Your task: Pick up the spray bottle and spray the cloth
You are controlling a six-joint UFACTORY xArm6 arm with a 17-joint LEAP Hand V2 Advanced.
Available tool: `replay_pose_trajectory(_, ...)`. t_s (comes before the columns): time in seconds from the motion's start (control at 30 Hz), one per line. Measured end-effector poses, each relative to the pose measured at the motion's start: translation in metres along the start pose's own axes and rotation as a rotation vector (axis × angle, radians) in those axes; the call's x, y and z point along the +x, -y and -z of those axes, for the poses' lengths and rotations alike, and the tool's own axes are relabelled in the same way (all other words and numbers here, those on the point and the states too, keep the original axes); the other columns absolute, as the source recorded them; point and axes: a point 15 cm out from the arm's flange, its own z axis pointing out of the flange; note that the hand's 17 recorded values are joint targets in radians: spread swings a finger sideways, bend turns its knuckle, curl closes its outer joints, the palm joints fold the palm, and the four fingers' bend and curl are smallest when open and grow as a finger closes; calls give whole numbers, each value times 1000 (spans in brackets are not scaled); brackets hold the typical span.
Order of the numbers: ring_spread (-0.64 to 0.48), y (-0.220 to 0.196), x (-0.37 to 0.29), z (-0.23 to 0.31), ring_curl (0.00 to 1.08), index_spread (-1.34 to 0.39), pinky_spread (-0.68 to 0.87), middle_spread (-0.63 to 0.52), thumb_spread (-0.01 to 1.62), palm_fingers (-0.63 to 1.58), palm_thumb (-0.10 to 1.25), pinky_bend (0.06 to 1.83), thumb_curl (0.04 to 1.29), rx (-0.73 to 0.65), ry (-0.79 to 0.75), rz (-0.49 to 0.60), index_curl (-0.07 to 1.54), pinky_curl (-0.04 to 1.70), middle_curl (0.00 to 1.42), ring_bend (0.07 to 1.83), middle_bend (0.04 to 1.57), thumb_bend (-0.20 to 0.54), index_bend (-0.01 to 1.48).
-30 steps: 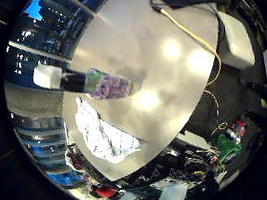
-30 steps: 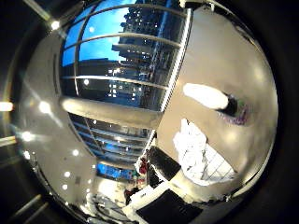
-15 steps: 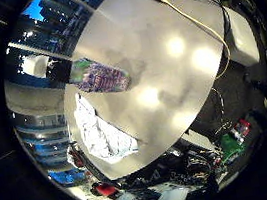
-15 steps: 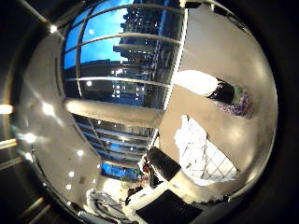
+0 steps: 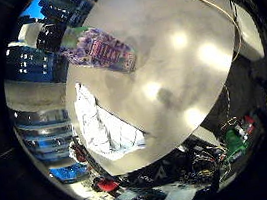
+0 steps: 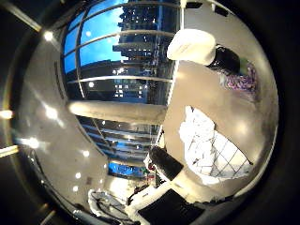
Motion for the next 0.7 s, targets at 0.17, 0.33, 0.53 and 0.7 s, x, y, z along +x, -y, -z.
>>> replay_pose_trajectory(0.17,200,5,-2,-9,267,-167,402,180,1040,7,558,438,300,-5,16,5,249,309,340,330,205,-24,150)
replay_pose_trajectory(0.33,200,7,0,-16,267,-167,393,178,1042,14,558,431,300,-16,25,-1,251,308,340,331,204,-25,149)
replay_pose_trajectory(0.53,200,12,9,-20,267,-167,391,178,1044,16,562,429,302,-24,29,-9,252,308,339,328,202,-24,149)
replay_pose_trajectory(0.7,201,21,15,-21,265,-167,391,178,1045,18,565,426,301,-24,29,-11,252,308,339,329,200,-24,151)
